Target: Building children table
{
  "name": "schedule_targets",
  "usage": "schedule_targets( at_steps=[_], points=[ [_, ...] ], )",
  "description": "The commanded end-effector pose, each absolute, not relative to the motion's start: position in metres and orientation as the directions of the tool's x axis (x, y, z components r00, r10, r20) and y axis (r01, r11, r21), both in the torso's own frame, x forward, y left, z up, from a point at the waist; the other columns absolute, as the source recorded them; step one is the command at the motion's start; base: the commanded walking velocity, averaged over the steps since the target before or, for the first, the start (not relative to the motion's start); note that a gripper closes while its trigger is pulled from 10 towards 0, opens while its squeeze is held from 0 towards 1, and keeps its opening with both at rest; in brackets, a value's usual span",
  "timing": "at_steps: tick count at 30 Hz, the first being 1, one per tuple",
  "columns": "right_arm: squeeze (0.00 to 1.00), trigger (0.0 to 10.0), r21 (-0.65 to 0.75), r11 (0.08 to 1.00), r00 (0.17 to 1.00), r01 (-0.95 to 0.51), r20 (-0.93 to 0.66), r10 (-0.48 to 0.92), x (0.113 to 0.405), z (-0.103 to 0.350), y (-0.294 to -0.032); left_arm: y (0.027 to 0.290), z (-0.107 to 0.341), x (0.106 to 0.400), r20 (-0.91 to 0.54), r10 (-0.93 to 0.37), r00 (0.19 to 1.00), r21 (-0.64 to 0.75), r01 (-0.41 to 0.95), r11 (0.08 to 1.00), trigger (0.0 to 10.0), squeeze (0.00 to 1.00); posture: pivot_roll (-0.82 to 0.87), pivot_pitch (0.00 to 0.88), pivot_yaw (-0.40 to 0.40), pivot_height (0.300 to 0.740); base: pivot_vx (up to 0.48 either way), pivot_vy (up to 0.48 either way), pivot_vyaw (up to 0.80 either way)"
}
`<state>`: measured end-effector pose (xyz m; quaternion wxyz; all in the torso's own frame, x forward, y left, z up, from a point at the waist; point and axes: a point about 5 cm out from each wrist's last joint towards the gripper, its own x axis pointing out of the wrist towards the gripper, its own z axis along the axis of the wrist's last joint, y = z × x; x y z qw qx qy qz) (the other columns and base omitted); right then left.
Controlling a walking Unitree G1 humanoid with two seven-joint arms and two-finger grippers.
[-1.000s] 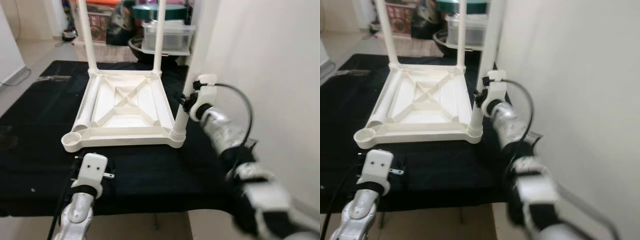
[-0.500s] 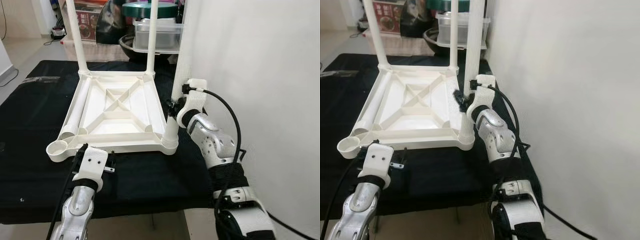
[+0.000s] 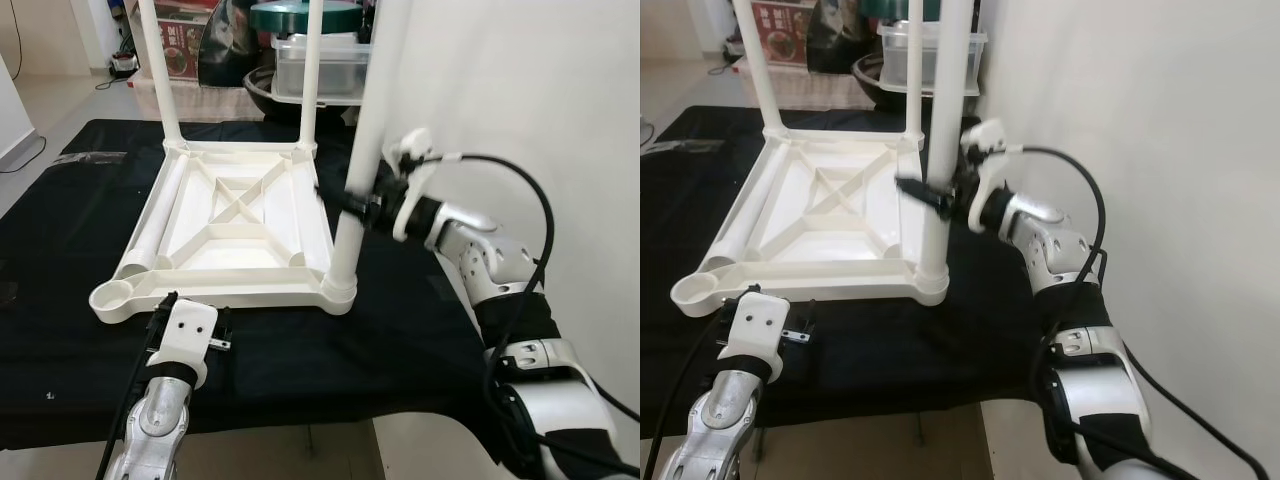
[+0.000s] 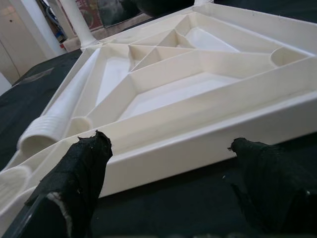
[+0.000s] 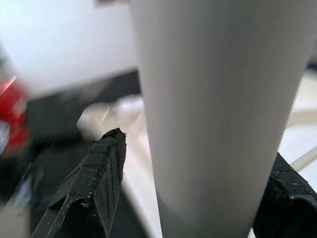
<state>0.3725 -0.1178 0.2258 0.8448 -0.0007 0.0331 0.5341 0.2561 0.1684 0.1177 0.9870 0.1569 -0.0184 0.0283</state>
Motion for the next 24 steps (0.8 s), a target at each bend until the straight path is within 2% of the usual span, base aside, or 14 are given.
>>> schedule_targets(
  at_steps=[1,6,7,8,10,11,13,15,17,18,19,20,21,24],
  points=[
    [0.00,10.0,0.038,0.330,0.325,-0.943,-0.095,0.941,0.370,0.218,-0.107,0.166,0.116,0.258,0.040,0.040,0.998,0.315,-0.051,0.948,10.0,0.00,0.04,0.000,-0.104,0.740,0.000,0.000,0.00],
    [0.00,10.0,0.013,0.269,0.267,-0.963,-0.079,0.961,0.370,0.222,-0.093,0.167,0.118,0.259,0.045,0.047,0.998,0.314,-0.058,0.948,10.0,0.00,0.04,0.000,-0.108,0.740,0.000,0.000,0.00],
    [0.00,7.7,0.012,0.252,0.250,-0.968,-0.062,0.966,0.370,0.225,-0.091,0.167,0.119,0.258,0.046,0.047,0.998,0.314,-0.059,0.947,10.0,0.00,0.05,0.000,-0.117,0.740,0.000,0.000,0.00],
    [0.00,4.8,0.015,0.229,0.228,-0.973,-0.038,0.973,0.368,0.227,-0.089,0.167,0.119,0.258,0.047,0.048,0.998,0.314,-0.060,0.947,10.0,0.00,0.06,0.000,-0.118,0.740,0.000,0.000,0.00],
    [0.00,4.8,0.015,0.229,0.228,-0.973,-0.038,0.973,0.368,0.227,-0.089,0.167,0.119,0.258,0.047,0.048,0.998,0.314,-0.060,0.947,10.0,0.00,0.06,0.000,-0.118,0.740,0.000,0.000,0.00],
    [0.00,0.0,0.031,0.225,0.226,-0.974,0.021,0.974,0.367,0.229,-0.086,0.168,0.120,0.257,0.047,0.050,0.998,0.315,-0.062,0.947,10.0,0.00,0.05,0.000,-0.115,0.740,0.000,0.000,0.00],
    [0.00,0.0,0.043,0.288,0.290,-0.957,0.049,0.956,0.372,0.226,-0.087,0.168,0.119,0.256,0.045,0.050,0.998,0.316,-0.062,0.947,10.0,0.00,0.05,0.000,-0.114,0.740,0.000,0.000,0.00],
    [0.00,0.0,0.061,0.557,0.560,-0.828,0.040,0.828,0.388,0.220,-0.093,0.168,0.118,0.256,0.043,0.049,0.998,0.317,-0.060,0.946,10.0,0.00,0.05,0.000,-0.112,0.740,0.000,0.000,0.00],
    [0.00,0.0,0.061,0.557,0.560,-0.828,0.040,0.828,0.388,0.220,-0.093,0.168,0.118,0.256,0.043,0.049,0.998,0.317,-0.060,0.946,10.0,0.00,0.05,0.000,-0.112,0.740,0.000,0.000,0.00],
    [0.00,0.0,0.063,0.617,0.620,-0.784,0.036,0.784,0.392,0.218,-0.095,0.168,0.118,0.256,0.042,0.048,0.998,0.318,-0.059,0.946,10.0,0.00,0.05,0.000,-0.112,0.740,0.000,0.000,0.00],
    [0.00,0.0,0.126,0.790,0.798,-0.600,0.024,0.602,0.400,0.209,-0.109,0.168,0.118,0.256,0.042,0.049,0.998,0.318,-0.060,0.946,10.0,0.00,0.05,0.000,-0.110,0.740,0.000,0.000,0.00],
    [0.00,0.0,0.126,0.790,0.798,-0.600,0.024,0.602,0.400,0.209,-0.109,0.168,0.118,0.256,0.042,0.049,0.998,0.318,-0.060,0.946,10.0,0.00,0.05,0.000,-0.110,0.740,0.000,0.000,0.00],
    [0.00,0.0,0.155,0.958,0.966,-0.242,-0.049,0.253,0.398,0.185,-0.134,0.168,0.117,0.256,0.040,0.052,0.998,0.317,-0.062,0.946,10.0,0.00,0.05,0.000,-0.110,0.740,0.000,0.000,0.00],
    [0.00,0.0,0.155,0.983,0.989,-0.100,-0.092,0.115,0.384,0.168,-0.140,0.168,0.117,0.254,0.039,0.052,0.998,0.316,-0.062,0.947,10.0,0.00,0.06,0.000,-0.111,0.740,0.000,0.000,0.00]
  ],
)
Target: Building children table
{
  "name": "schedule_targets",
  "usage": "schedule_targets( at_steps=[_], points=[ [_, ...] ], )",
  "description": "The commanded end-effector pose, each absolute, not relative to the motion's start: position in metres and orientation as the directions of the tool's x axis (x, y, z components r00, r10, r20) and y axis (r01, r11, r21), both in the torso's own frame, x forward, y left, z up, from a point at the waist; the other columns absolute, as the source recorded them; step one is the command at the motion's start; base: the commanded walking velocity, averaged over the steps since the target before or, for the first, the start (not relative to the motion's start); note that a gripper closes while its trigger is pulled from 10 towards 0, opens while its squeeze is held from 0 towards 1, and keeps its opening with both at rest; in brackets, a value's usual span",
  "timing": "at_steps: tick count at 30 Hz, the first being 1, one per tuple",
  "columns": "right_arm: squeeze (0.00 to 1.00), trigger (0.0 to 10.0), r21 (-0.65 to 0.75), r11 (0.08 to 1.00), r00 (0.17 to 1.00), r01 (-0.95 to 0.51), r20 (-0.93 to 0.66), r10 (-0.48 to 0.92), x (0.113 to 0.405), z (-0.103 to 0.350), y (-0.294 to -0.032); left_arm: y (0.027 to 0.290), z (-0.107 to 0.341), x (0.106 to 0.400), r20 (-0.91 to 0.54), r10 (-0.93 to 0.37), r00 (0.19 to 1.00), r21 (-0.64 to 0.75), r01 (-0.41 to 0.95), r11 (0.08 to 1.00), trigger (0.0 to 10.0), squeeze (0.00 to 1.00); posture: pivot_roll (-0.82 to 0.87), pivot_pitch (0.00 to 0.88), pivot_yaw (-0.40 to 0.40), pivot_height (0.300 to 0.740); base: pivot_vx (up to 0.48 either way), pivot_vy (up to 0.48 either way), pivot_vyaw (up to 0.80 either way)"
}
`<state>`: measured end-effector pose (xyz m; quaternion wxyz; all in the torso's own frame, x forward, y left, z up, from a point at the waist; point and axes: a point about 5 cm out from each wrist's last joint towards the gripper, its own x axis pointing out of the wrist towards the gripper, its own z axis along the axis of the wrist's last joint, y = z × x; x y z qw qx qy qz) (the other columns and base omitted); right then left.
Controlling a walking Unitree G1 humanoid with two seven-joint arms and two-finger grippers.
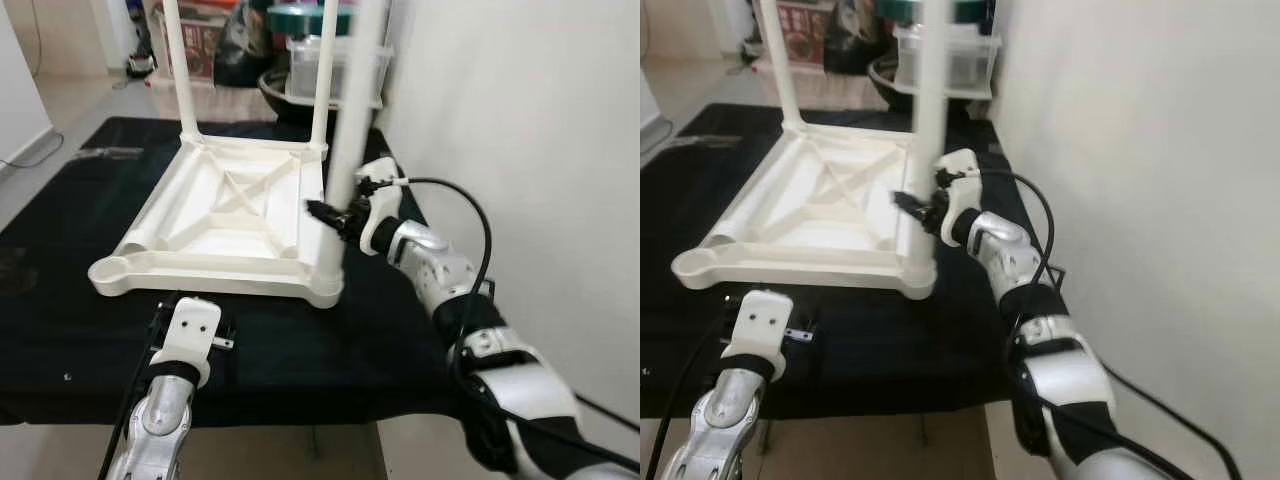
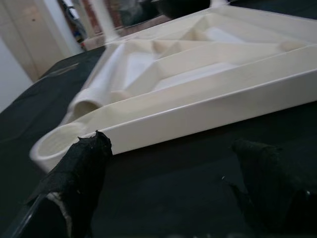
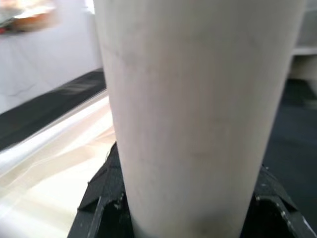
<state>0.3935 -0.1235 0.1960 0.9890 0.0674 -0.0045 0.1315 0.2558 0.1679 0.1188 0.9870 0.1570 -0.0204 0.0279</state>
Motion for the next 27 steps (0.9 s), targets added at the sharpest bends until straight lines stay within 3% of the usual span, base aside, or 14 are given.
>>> schedule_targets(
  at_steps=[1,2,3,5,7,9,10,13,14,19,22,23,26,27],
  points=[
    [0.00,0.0,0.155,0.983,0.989,-0.100,-0.092,0.115,0.384,0.168,-0.140,0.168,0.117,0.254,0.039,0.052,0.998,0.316,-0.062,0.947,10.0,0.00,0.06,0.000,-0.111,0.740,0.000,0.000,0.00],
    [0.00,0.0,0.155,0.983,0.989,-0.100,-0.092,0.115,0.384,0.168,-0.140,0.168,0.117,0.254,0.039,0.052,0.998,0.316,-0.062,0.947,10.0,0.00,0.06,0.000,-0.111,0.740,0.000,0.000,0.00],
    [0.00,9.2,0.180,0.972,0.977,-0.151,-0.123,0.174,0.365,0.162,-0.120,0.168,0.116,0.253,0.034,0.053,0.998,0.318,-0.061,0.946,10.0,0.00,0.05,0.000,-0.100,0.740,0.000,0.000,0.00],
    [0.00,9.2,0.180,0.972,0.977,-0.151,-0.123,0.174,0.365,0.162,-0.120,0.168,0.116,0.253,0.034,0.053,0.998,0.318,-0.061,0.946,10.0,0.00,0.05,0.000,-0.100,0.740,0.000,0.000,0.00],
    [0.00,10.0,0.214,0.942,0.955,-0.260,-0.087,0.284,0.350,0.169,-0.096,0.170,0.115,0.251,0.029,0.054,0.998,0.319,-0.061,0.946,10.0,0.00,0.04,0.000,-0.087,0.740,0.000,0.000,0.00],
    [0.00,10.0,0.228,0.923,0.945,-0.309,-0.038,0.326,0.350,0.177,-0.089,0.170,0.115,0.252,0.026,0.052,0.998,0.320,-0.058,0.946,10.0,0.00,0.04,0.000,-0.086,0.740,0.000,0.000,0.00],
    [1.00,10.0,0.228,0.909,0.935,-0.349,0.020,0.354,0.355,0.187,-0.089,0.170,0.114,0.253,0.026,0.049,0.998,0.321,-0.054,0.946,10.0,0.00,0.04,0.000,-0.089,0.740,0.000,0.000,0.00],
    [1.00,10.0,0.210,0.842,0.868,-0.497,0.130,0.480,0.370,0.214,-0.088,0.170,0.116,0.255,0.033,0.046,0.998,0.320,-0.054,0.946,10.0,0.00,0.05,0.000,-0.096,0.740,0.000,0.000,0.00],
    [0.07,10.0,0.192,0.806,0.828,-0.560,0.162,0.537,0.375,0.223,-0.088,0.170,0.117,0.256,0.035,0.048,0.998,0.321,-0.057,0.946,10.0,0.00,0.05,0.000,-0.102,0.740,0.000,0.000,0.00],
    [0.00,10.0,0.120,0.692,0.698,-0.712,0.236,0.677,0.375,0.240,-0.087,0.172,0.117,0.257,0.038,0.053,0.998,0.324,-0.062,0.944,10.0,0.00,0.06,0.000,-0.113,0.740,0.000,0.000,0.00],
    [0.00,10.0,0.048,0.419,0.422,-0.907,0.110,0.900,0.357,0.222,-0.079,0.172,0.118,0.255,0.043,0.064,0.997,0.321,-0.074,0.944,10.0,0.00,0.08,0.000,-0.125,0.740,0.000,0.000,0.00],
    [0.00,10.0,0.048,0.419,0.422,-0.907,0.110,0.900,0.357,0.222,-0.079,0.172,0.118,0.255,0.043,0.064,0.997,0.321,-0.074,0.944,10.0,0.00,0.08,0.000,-0.125,0.740,0.000,0.000,0.00],
    [0.00,10.0,-0.003,0.216,0.215,-0.976,-0.054,0.975,0.347,0.196,-0.076,0.171,0.116,0.255,0.038,0.056,0.998,0.327,-0.065,0.943,10.0,0.00,0.10,0.000,-0.137,0.740,0.000,0.000,0.00],
    [0.00,10.0,-0.003,0.216,0.215,-0.976,-0.054,0.975,0.347,0.196,-0.076,0.171,0.116,0.255,0.038,0.056,0.998,0.327,-0.065,0.943,10.0,0.00,0.10,0.000,-0.137,0.740,0.000,0.000,0.00]
  ],
)
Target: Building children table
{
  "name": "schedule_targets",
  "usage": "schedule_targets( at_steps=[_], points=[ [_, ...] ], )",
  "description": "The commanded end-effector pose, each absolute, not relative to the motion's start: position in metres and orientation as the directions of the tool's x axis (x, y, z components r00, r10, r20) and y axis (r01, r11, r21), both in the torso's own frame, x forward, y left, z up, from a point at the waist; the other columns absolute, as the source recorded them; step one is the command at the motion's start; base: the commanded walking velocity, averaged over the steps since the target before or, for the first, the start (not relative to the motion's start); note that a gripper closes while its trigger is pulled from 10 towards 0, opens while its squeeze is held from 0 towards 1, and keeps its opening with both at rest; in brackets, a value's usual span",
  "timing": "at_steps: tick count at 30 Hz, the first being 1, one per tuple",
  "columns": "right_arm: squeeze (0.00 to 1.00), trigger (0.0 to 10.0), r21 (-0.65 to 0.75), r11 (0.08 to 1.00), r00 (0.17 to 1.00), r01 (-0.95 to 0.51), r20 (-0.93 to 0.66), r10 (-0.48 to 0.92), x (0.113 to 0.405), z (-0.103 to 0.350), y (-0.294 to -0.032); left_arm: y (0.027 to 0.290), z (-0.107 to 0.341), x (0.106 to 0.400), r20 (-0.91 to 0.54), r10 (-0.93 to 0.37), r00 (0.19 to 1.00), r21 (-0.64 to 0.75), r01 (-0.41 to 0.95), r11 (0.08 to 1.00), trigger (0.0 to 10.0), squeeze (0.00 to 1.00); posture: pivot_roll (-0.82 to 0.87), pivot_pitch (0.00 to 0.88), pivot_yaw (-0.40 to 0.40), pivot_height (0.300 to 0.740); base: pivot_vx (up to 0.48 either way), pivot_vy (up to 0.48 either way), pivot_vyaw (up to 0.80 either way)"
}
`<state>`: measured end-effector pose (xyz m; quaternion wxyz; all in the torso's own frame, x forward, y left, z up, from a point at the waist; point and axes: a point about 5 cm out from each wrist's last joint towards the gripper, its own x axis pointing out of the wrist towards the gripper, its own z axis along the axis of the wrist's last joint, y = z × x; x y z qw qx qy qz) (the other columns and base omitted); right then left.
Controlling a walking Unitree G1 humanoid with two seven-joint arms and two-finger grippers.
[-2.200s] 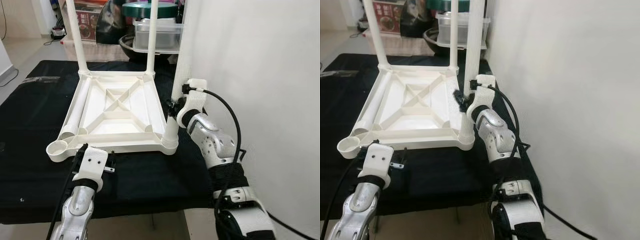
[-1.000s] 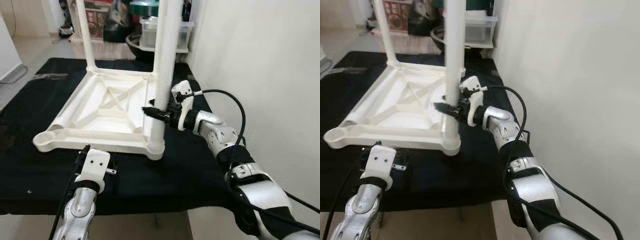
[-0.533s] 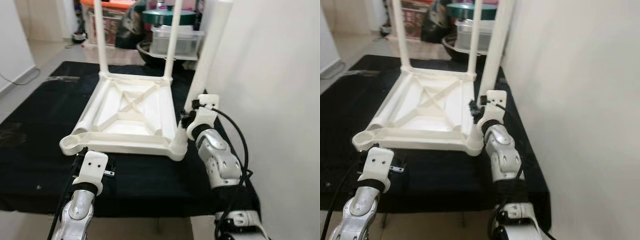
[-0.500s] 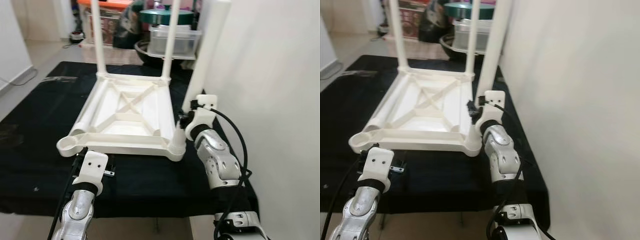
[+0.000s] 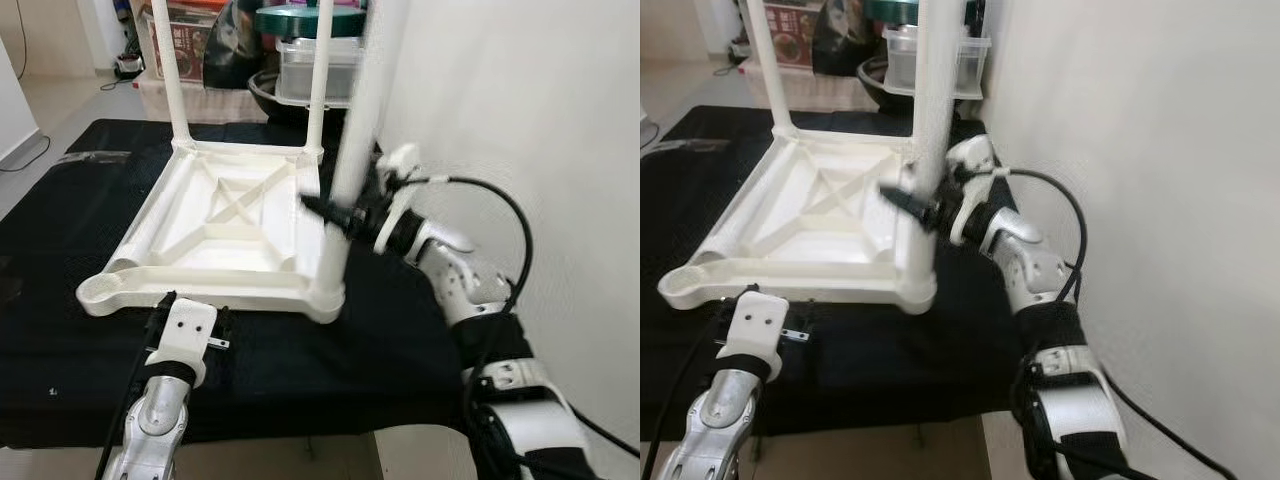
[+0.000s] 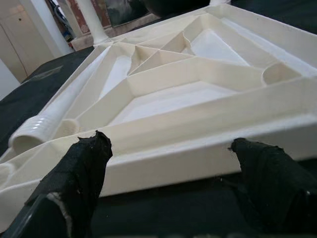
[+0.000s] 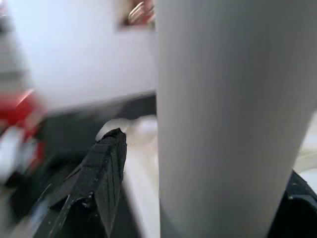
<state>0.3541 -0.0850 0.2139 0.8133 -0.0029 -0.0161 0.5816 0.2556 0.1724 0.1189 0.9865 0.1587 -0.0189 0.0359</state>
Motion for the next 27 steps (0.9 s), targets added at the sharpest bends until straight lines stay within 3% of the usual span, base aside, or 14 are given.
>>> schedule_targets(
  at_steps=[1,5,6,7,8,9,11,12,13,15,16,19,26,27],
  points=[
    [0.00,10.0,-0.003,0.216,0.215,-0.976,-0.054,0.975,0.347,0.196,-0.076,0.171,0.116,0.255,0.038,0.056,0.998,0.327,-0.065,0.943,10.0,0.00,0.10,0.000,-0.137,0.740,0.000,0.000,0.00],
    [0.00,10.0,-0.039,0.145,0.148,-0.989,-0.098,0.984,0.349,0.187,-0.067,0.172,0.118,0.255,0.042,0.059,0.997,0.331,-0.070,0.941,10.0,0.00,0.11,0.000,-0.143,0.740,0.000,0.000,0.00],
    [0.00,2.1,-0.038,0.179,0.181,-0.983,-0.067,0.981,0.353,0.190,-0.063,0.173,0.118,0.256,0.043,0.061,0.997,0.332,-0.072,0.941,10.0,0.00,0.11,0.000,-0.143,0.740,0.000,0.000,0.00],
    [0.00,2.1,-0.033,0.204,0.205,-0.979,-0.043,0.978,0.356,0.192,-0.061,0.173,0.118,0.256,0.043,0.062,0.997,0.332,-0.072,0.940,10.0,0.00,0.11,0.000,-0.143,0.740,0.000,0.000,0.00],
    [0.00,0.0,-0.025,0.286,0.286,-0.958,-0.011,0.958,0.361,0.195,-0.060,0.172,0.118,0.256,0.043,0.062,0.997,0.332,-0.072,0.940,10.0,0.00,0.10,0.000,-0.137,0.740,0.000,0.000,0.00],
    [0.00,0.0,-0.025,0.286,0.286,-0.958,-0.011,0.958,0.361,0.195,-0.060,0.172,0.118,0.256,0.043,0.062,0.997,0.332,-0.072,0.940,10.0,0.00,0.10,0.000,-0.137,0.740,0.000,0.000,0.00],
    [0.00,0.0,0.020,0.535,0.536,-0.844,0.036,0.844,0.377,0.198,-0.068,0.170,0.117,0.256,0.042,0.057,0.997,0.332,-0.068,0.941,10.0,0.00,0.10,0.000,-0.133,0.740,0.000,0.000,0.00],
    [0.00,0.0,0.020,0.535,0.536,-0.844,0.036,0.844,0.377,0.198,-0.068,0.170,0.117,0.256,0.042,0.057,0.997,0.332,-0.068,0.941,10.0,0.00,0.10,0.000,-0.133,0.740,0.000,0.000,0.00],
    [0.00,0.0,0.094,0.717,0.722,-0.691,0.047,0.690,0.387,0.196,-0.080,0.170,0.117,0.256,0.041,0.055,0.998,0.334,-0.065,0.940,10.0,0.00,0.10,0.000,-0.129,0.740,0.000,0.000,0.00],
    [0.00,0.0,0.187,0.927,0.944,-0.325,0.007,0.330,0.395,0.184,-0.113,0.170,0.116,0.256,0.037,0.053,0.998,0.336,-0.062,0.940,10.0,0.00,0.09,0.000,-0.115,0.740,0.000,0.000,0.00],
    [0.00,0.0,0.208,0.958,0.978,-0.200,-0.022,0.209,0.393,0.176,-0.125,0.172,0.115,0.256,0.033,0.052,0.998,0.338,-0.060,0.939,10.0,0.00,0.10,0.000,-0.101,0.740,0.000,0.000,0.00],
    [0.00,0.0,0.214,0.971,0.990,-0.110,-0.059,0.125,0.380,0.159,-0.132,0.172,0.115,0.256,0.028,0.038,0.999,0.348,-0.045,0.937,10.0,0.00,0.11,0.000,-0.097,0.740,0.000,0.000,0.00],
    [0.00,0.0,0.197,0.965,0.976,-0.174,-0.093,0.195,0.353,0.142,-0.119,0.176,0.120,0.255,0.037,0.025,0.999,0.375,-0.037,0.926,10.0,0.00,0.21,0.000,-0.144,0.740,0.000,0.000,0.00],
    [0.00,10.0,0.200,0.960,0.970,-0.196,-0.101,0.219,0.350,0.141,-0.117,0.178,0.120,0.254,0.039,0.026,0.999,0.383,-0.039,0.923,10.0,0.00,0.24,0.000,-0.189,0.740,0.000,0.000,0.00]
  ],
)
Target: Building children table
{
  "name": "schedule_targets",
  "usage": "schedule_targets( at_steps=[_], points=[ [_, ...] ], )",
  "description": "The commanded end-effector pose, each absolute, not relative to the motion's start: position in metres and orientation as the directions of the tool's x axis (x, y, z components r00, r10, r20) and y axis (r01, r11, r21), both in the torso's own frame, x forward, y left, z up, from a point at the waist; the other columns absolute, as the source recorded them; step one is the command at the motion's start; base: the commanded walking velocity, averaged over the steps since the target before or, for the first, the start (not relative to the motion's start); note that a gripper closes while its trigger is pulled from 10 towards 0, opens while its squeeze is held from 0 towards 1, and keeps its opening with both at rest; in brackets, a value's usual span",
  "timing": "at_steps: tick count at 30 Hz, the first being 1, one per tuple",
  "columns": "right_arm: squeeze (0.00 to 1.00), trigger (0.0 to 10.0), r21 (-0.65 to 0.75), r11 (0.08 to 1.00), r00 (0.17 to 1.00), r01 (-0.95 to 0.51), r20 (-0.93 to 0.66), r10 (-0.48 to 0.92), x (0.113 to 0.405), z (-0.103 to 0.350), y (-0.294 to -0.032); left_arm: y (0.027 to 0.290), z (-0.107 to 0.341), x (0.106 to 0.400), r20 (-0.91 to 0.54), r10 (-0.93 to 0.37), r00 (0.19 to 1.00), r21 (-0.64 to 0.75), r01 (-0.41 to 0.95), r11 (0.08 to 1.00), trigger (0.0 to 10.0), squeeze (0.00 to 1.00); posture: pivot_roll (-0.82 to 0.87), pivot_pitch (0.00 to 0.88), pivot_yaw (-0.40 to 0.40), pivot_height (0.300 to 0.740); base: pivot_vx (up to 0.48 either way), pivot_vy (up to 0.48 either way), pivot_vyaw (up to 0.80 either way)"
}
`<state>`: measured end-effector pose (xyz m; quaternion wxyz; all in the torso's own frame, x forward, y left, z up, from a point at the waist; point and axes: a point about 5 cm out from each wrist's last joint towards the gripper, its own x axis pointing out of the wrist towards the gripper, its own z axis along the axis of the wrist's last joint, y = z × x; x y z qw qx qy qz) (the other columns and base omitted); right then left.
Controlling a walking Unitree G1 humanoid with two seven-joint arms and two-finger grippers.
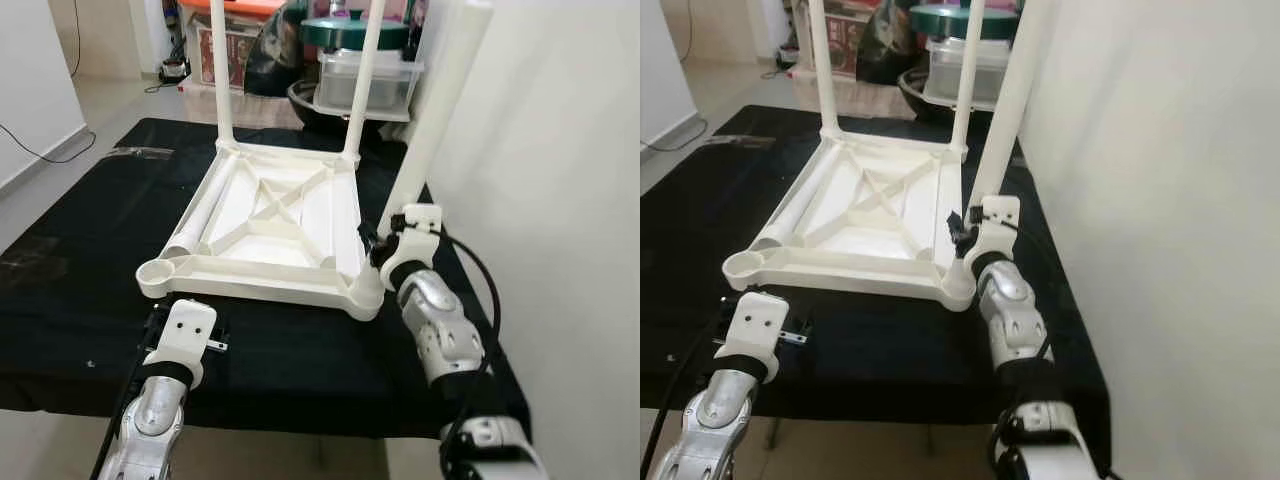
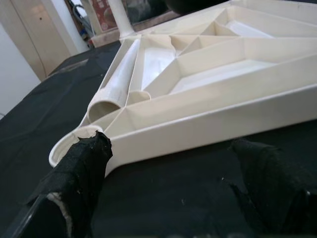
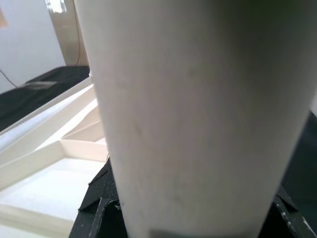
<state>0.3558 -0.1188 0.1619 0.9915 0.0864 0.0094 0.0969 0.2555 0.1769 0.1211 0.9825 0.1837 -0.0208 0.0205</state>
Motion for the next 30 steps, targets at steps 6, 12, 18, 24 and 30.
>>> schedule_targets(
  at_steps=[6,12,18,24,30],
  points=[
    [1.00,10.0,0.283,0.793,0.838,-0.540,0.085,0.540,0.364,0.191,-0.099,0.177,0.121,0.246,0.069,0.096,0.993,0.377,-0.115,0.919,10.0,0.00,0.28,0.000,-0.295,0.740,0.000,0.000,0.00],
    [0.00,10.0,0.062,0.425,0.429,-0.903,0.178,0.886,0.358,0.231,-0.084,0.173,0.118,0.247,0.059,0.090,0.994,0.360,-0.106,0.927,10.0,0.00,0.20,0.000,-0.235,0.740,0.000,0.000,0.00],
    [0.00,10.0,-0.007,0.310,0.308,-0.951,0.106,0.946,0.358,0.230,-0.075,0.170,0.121,0.256,0.063,0.061,0.996,0.356,-0.079,0.931,10.0,0.00,0.17,0.000,-0.201,0.740,0.000,0.000,0.00],
    [0.00,0.0,-0.002,0.276,0.275,-0.961,0.086,0.957,0.358,0.220,-0.067,0.160,0.123,0.261,0.065,0.035,0.997,0.349,-0.055,0.936,10.0,0.00,0.14,0.000,-0.178,0.740,0.000,0.000,0.00],
    [0.00,0.0,0.118,0.766,0.766,-0.632,-0.058,0.641,0.385,0.190,-0.092,0.159,0.118,0.255,0.043,0.029,0.999,0.346,-0.042,0.937,10.0,0.00,0.13,0.000,-0.151,0.740,0.000,0.000,0.00]
  ],
)
